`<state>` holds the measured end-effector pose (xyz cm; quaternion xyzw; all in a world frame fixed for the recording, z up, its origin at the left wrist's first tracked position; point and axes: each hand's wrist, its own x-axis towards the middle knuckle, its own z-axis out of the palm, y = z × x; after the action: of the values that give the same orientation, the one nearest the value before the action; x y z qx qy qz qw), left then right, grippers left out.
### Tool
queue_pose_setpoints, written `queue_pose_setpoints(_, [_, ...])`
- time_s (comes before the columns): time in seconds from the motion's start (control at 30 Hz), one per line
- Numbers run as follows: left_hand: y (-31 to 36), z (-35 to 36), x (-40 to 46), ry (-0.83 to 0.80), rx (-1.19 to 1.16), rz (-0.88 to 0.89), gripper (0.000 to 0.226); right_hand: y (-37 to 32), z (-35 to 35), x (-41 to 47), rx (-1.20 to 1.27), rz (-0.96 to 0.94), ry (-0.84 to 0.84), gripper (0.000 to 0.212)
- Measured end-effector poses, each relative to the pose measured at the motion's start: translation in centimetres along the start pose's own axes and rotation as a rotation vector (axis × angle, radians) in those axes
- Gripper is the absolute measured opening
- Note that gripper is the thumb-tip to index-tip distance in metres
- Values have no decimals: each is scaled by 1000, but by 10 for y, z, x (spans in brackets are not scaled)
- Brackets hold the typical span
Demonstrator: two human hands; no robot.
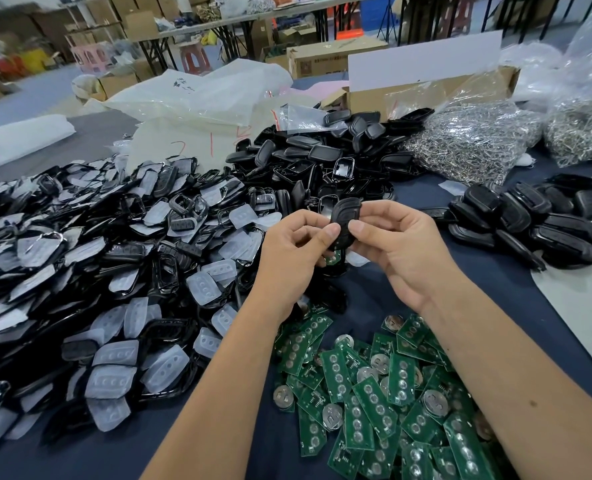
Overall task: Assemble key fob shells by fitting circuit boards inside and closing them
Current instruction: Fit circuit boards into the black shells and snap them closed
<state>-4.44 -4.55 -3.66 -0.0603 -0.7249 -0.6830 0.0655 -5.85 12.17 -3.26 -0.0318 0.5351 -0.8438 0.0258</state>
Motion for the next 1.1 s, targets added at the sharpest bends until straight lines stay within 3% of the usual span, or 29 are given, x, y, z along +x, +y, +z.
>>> queue_pose_setpoints(0.23, [6, -2, -1, -79, -91, -14, 16, -5, 0, -1, 146, 38, -43, 25])
queue_pose_setpoints(0.73, [8, 3, -2, -106, -259, -83, 8, -9, 4, -4, 275, 24, -117, 35])
queue_pose_setpoints(0.97, [12, 6, -2, -19, -185, -47, 10, -6, 8, -3, 283, 29, -34, 35])
queue_pose_setpoints(1.1, [15, 6, -3, -48, -252, -64, 6, -5, 10, -2, 301, 59, -4, 25])
